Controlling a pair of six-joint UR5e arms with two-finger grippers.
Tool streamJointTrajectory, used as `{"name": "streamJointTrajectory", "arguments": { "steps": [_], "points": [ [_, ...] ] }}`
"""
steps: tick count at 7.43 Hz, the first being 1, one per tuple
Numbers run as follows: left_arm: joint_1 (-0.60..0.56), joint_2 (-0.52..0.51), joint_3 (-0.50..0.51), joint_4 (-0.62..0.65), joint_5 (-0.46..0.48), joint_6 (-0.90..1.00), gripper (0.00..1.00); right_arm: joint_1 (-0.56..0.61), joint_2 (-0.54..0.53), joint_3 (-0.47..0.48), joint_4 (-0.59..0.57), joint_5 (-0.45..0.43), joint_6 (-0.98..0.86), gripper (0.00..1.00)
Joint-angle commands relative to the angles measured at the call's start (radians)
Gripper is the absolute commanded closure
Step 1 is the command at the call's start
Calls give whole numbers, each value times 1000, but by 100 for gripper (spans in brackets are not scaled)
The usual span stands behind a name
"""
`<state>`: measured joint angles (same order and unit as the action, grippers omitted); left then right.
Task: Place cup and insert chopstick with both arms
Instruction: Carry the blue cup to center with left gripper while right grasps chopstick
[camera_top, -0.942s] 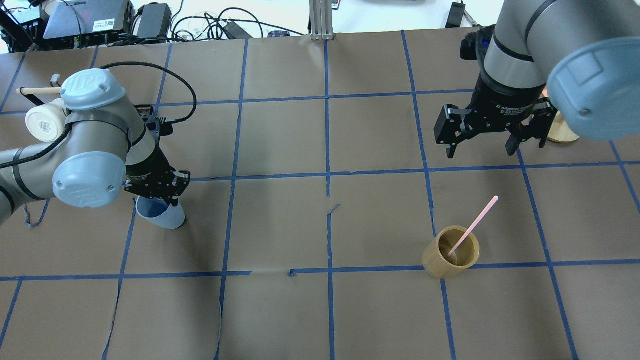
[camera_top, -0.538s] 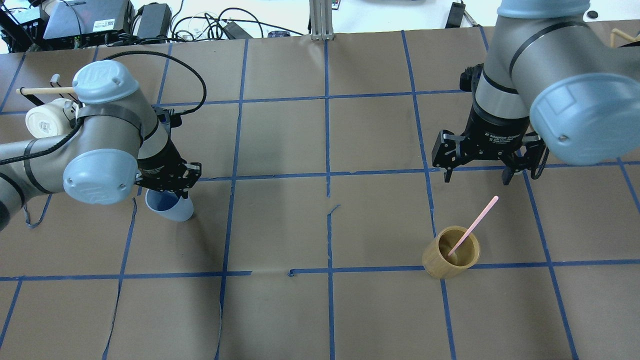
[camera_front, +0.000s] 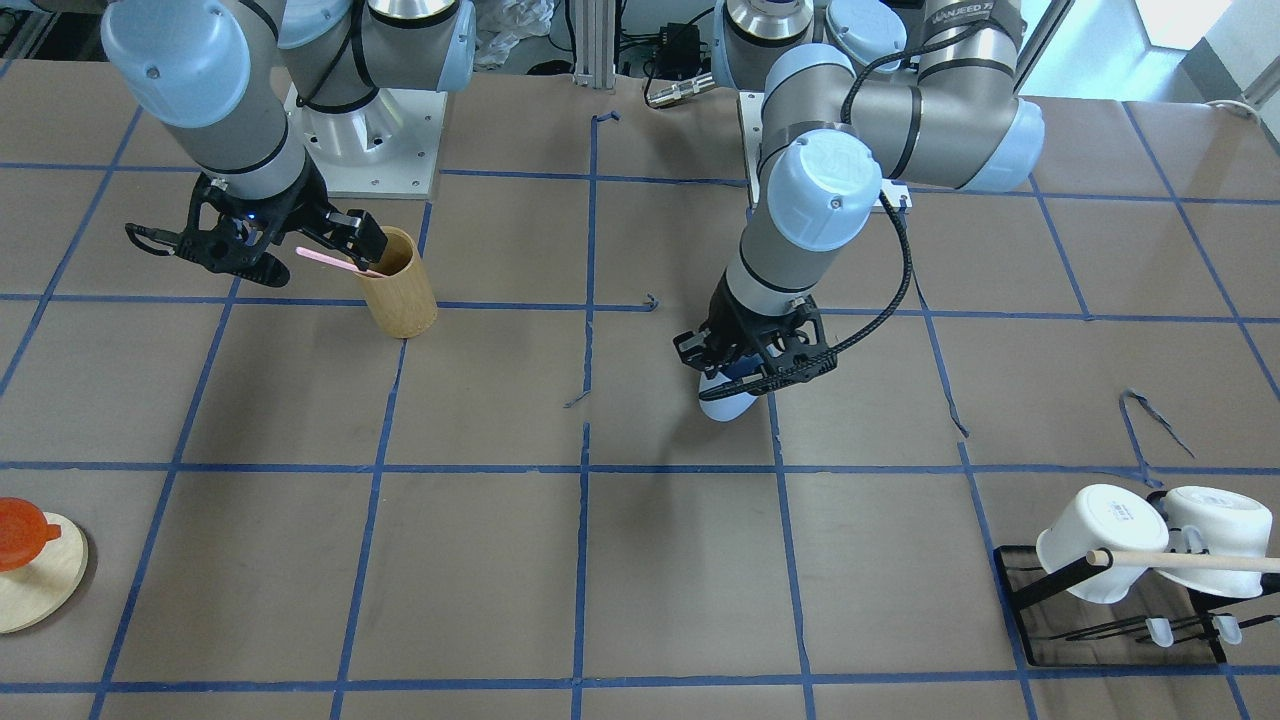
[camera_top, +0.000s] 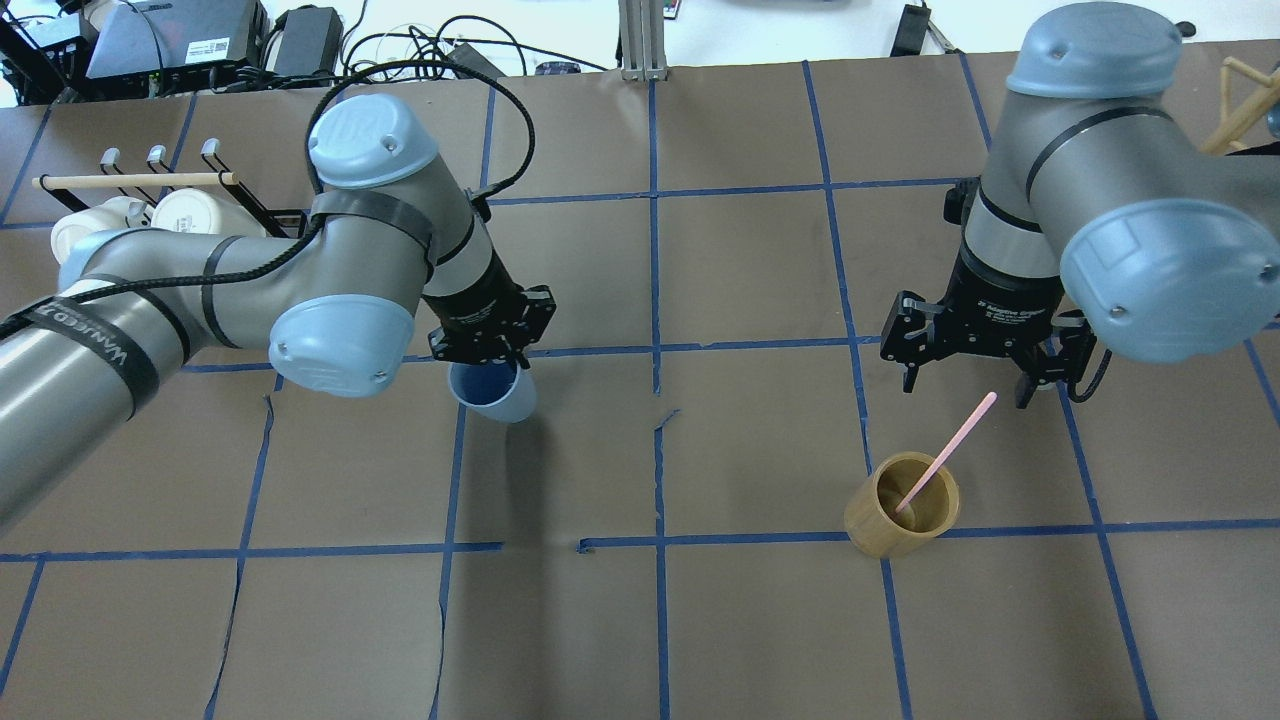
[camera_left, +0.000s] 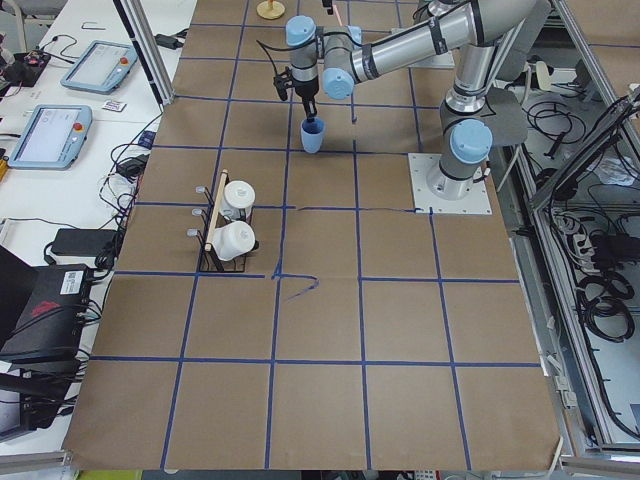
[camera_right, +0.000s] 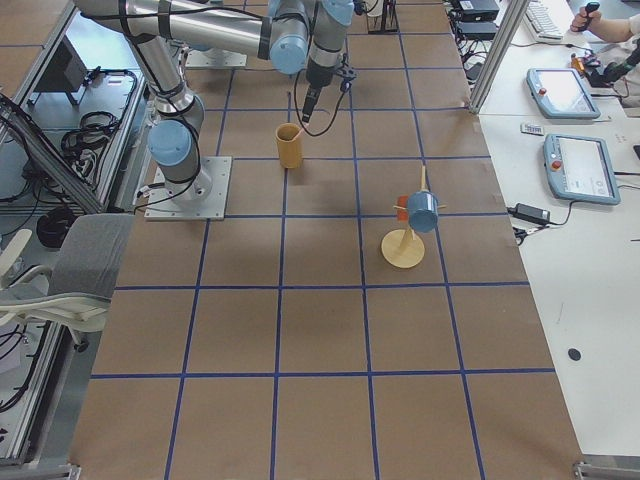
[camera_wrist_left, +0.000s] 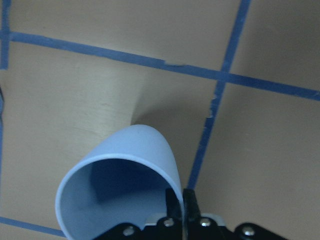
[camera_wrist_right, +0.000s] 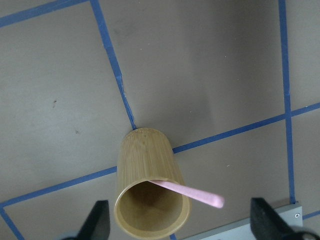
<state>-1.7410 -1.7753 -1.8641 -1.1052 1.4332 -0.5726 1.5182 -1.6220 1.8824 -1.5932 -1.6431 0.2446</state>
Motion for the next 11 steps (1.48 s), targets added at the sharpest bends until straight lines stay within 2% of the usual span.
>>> {"name": "streamJointTrajectory", "arguments": {
  "steps": [1,2,3,4,6,8,9,10,11],
  "points": [
    [-110,-79,70,57,-33,-168,100,-29,2,36,-19,2,1,18],
    [-155,-107,77,73,-28,-223,100,-38,2,61,-27,0,-1,26],
    [-184,-127,80,108,-30,-260,100,-38,2,64,-31,2,5,28],
    [-208,-130,80,107,-28,-301,100,-38,2,64,-31,2,10,34],
    [-239,-124,76,88,-23,-306,100,-38,2,64,-25,8,7,62],
    [-242,-124,79,88,-27,-308,100,-38,1,64,-24,12,7,77],
    [-242,-131,79,88,-27,-308,100,-39,1,63,-21,15,5,94],
    [-241,-128,74,88,-16,-297,1,-38,1,58,-19,17,5,97],
    [-238,-125,80,88,-16,-291,0,-38,-1,50,-17,20,7,97]
  ]
}}
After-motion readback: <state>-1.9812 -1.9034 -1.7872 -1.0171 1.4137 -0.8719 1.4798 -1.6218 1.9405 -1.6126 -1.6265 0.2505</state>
